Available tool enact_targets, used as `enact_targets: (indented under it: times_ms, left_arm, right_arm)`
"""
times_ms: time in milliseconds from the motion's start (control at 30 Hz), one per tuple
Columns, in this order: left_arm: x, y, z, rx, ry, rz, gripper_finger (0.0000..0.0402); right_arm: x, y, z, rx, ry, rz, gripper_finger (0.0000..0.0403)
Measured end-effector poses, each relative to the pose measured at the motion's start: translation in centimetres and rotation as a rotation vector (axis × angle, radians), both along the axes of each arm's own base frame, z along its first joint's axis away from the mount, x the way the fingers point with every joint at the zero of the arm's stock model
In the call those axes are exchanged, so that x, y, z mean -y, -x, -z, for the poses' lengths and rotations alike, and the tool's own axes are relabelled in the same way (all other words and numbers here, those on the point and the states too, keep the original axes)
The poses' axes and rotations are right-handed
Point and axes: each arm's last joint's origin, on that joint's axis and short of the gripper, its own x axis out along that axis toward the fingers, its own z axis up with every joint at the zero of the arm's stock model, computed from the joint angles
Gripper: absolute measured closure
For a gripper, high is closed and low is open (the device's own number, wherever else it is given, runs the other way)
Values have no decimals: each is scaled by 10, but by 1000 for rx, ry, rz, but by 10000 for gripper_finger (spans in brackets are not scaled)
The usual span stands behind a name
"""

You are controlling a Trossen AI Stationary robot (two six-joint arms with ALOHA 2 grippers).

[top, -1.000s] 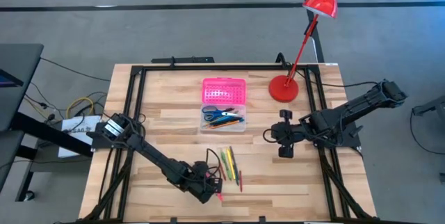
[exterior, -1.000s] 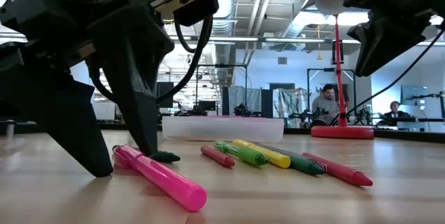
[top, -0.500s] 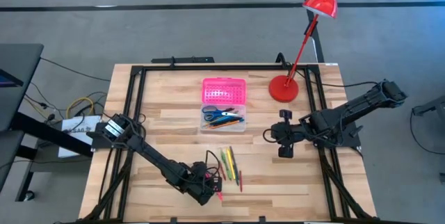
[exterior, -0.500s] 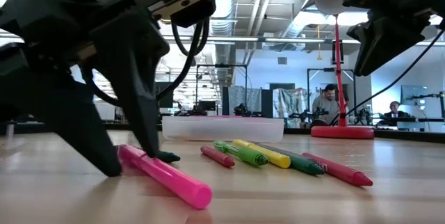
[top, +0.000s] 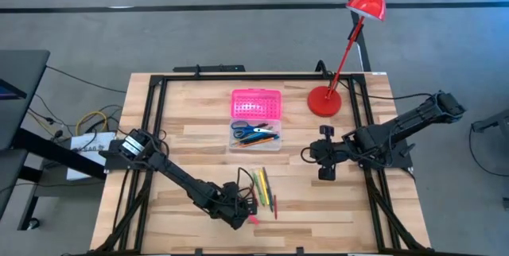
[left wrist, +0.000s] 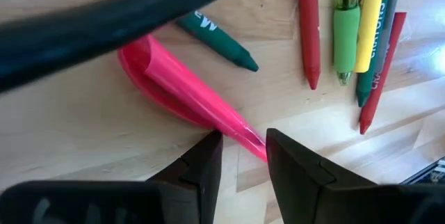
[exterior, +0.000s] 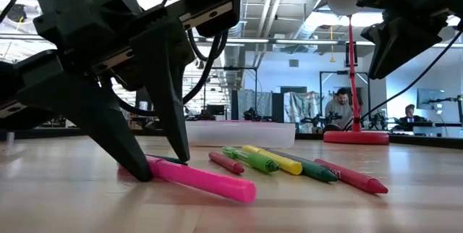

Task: Pick & place school supplies into a supply box
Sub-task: Put the pink pen into the pink supply box

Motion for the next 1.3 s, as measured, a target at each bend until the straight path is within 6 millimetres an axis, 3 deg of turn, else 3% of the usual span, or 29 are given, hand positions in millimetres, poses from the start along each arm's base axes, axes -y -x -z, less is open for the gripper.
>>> enact_targets:
  times_ms: [233, 667, 1300]
  left_arm:
    - [-3, 3, 2, -51, -20, 6, 300]
    - [-3, 7, 3, -101, -58, 205, 379]
    - [-9, 25, 3, -287, -150, 556, 368]
  right_arm:
    - [0, 0, 0, 0, 0, 0, 330]
    - [0, 0, 0, 0, -1, 0, 330]
    - [0, 0, 0, 0, -4, -1, 330]
